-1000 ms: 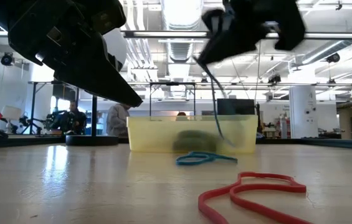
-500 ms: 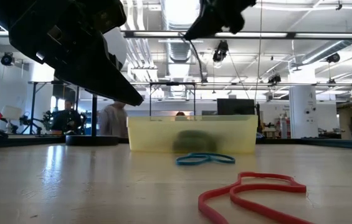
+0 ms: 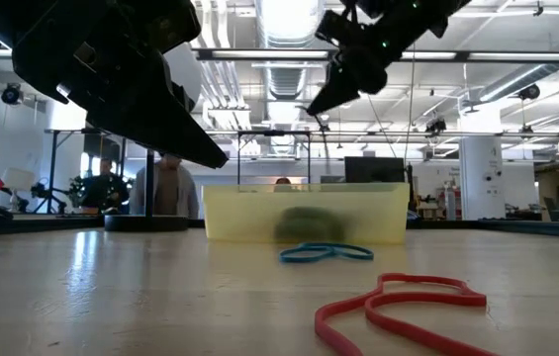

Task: Pick and place rubber bands into bin
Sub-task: Put the blue rubber band into the yellow bin

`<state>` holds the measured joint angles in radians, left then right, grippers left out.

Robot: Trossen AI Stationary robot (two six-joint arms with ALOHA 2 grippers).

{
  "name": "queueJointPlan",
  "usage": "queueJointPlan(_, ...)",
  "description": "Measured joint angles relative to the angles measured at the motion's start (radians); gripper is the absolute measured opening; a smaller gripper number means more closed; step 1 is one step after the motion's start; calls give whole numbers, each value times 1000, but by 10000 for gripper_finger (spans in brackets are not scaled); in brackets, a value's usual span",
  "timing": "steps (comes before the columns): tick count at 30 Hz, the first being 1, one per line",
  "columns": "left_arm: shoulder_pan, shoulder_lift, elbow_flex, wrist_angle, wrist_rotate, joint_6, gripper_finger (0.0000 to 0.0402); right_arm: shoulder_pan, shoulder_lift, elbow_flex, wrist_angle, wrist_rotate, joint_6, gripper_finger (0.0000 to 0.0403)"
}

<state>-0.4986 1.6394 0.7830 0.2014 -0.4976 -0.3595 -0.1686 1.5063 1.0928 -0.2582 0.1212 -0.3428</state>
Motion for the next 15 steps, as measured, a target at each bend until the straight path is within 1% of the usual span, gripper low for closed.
queueJointPlan(6, 0, 0, 0, 0, 0, 0, 130, -7, 0, -51, 4, -3, 48, 9)
queueJointPlan(9, 0, 0, 0, 0, 0, 0, 130, -10, 0, -71, 3, -50, 71, 11)
queueJointPlan(12, 0, 0, 1, 2, 0, 0, 130, -17, 1, -87, 2, -90, 102, 26)
queueJointPlan(15, 0, 0, 1, 7, 0, 0, 130, -23, 1, -96, 1, -99, 135, 52)
